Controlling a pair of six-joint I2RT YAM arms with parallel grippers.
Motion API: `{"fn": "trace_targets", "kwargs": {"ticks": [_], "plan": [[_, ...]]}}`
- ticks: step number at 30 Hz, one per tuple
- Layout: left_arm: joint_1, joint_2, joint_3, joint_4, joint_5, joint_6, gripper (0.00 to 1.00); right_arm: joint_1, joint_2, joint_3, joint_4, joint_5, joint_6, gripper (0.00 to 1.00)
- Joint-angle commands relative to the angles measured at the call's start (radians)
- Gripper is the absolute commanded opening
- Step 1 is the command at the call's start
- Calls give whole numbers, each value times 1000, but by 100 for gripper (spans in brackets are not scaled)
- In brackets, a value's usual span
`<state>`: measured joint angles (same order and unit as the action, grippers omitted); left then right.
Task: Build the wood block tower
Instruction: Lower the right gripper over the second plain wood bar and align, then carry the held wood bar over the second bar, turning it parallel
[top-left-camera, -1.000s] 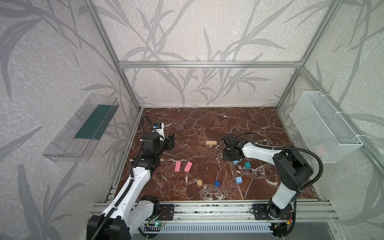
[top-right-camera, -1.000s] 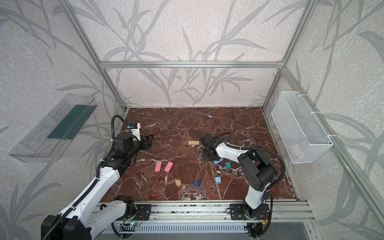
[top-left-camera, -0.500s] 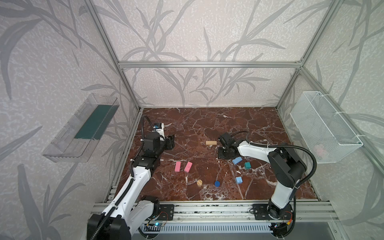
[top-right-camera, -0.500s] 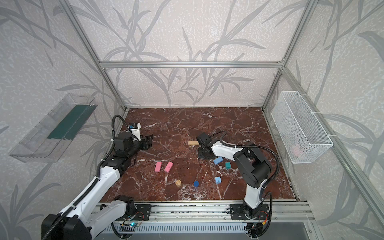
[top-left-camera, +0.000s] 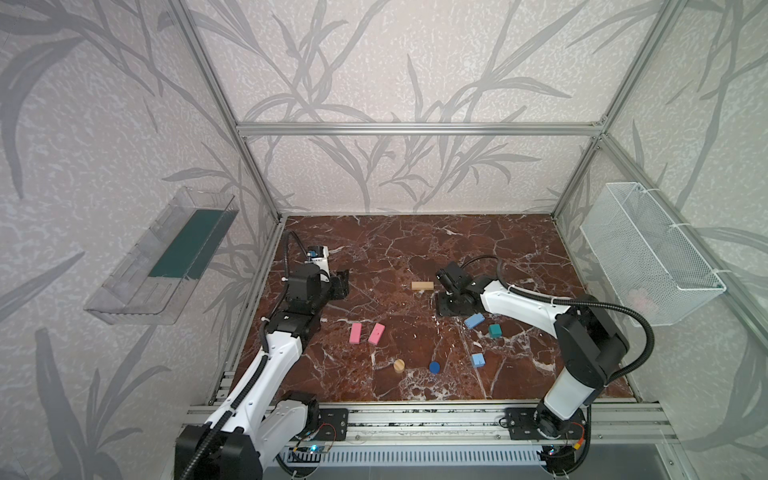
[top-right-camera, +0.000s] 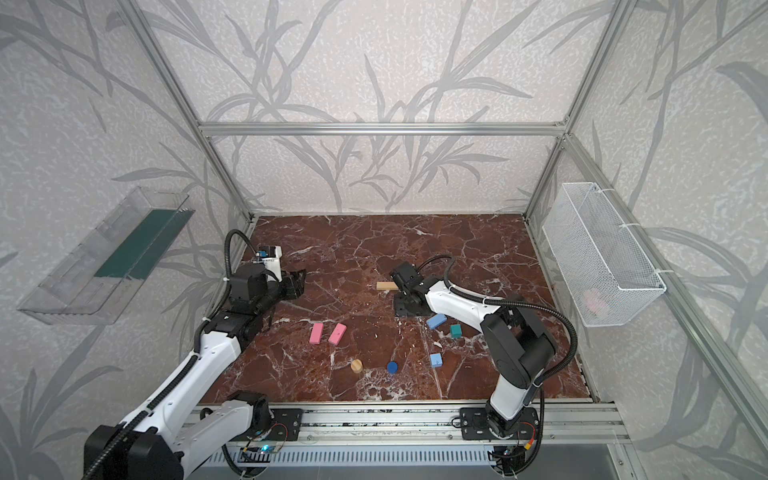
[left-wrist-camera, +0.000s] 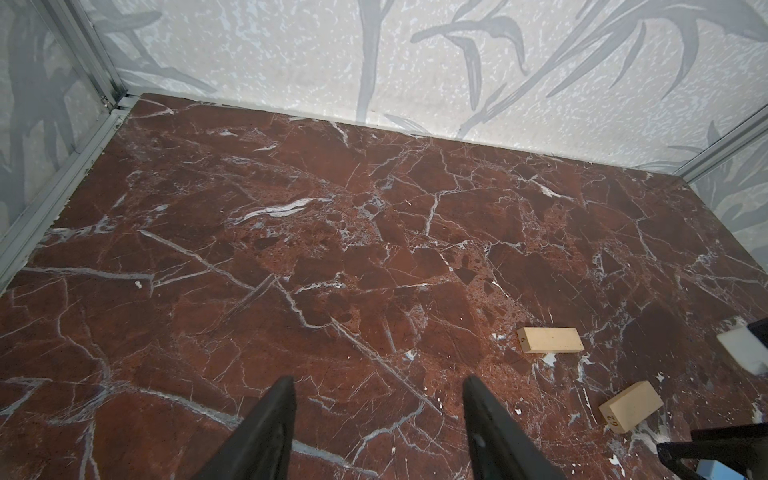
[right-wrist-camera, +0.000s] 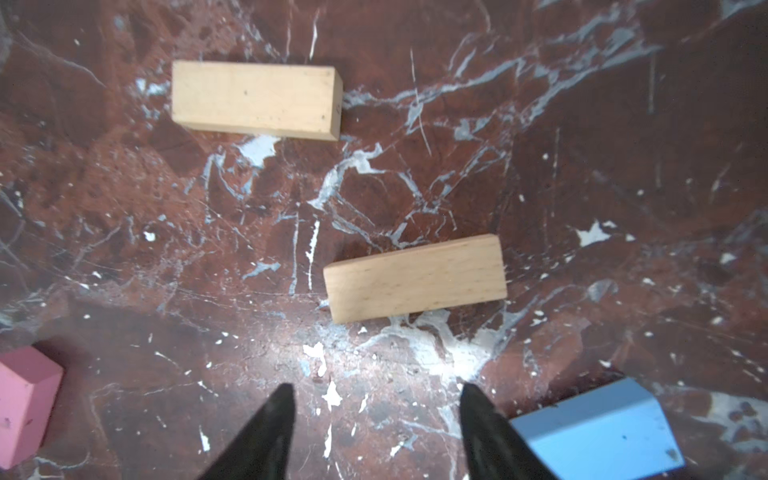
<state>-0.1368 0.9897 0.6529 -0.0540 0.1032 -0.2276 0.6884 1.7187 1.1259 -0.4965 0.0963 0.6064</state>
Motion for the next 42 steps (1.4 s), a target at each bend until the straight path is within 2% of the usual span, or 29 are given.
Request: {"fn": "trace_targets", "kwargs": {"ticks": [1,3,5,15,31,42], "plan": [[-4,-2,30,-14,-12,13,62,2,18,68,-108,48,-109,88],[-4,-2,31,-15,-10,11,62,1,42,96,-140,68,-135,96],[-5,-2,31,-15,-9,9,62,0,60,107,-146,80,-146,100],[-4,-4,33,-20,-15,11,62,-37,153,152,-131,54,-198,99],[-4,-6,33,-25,-19,14,62,-50,196,166,-91,16,-198,100],[-4,-4,34,-26,-22,17,62,-54,229,191,-103,16,-202,94]]}}
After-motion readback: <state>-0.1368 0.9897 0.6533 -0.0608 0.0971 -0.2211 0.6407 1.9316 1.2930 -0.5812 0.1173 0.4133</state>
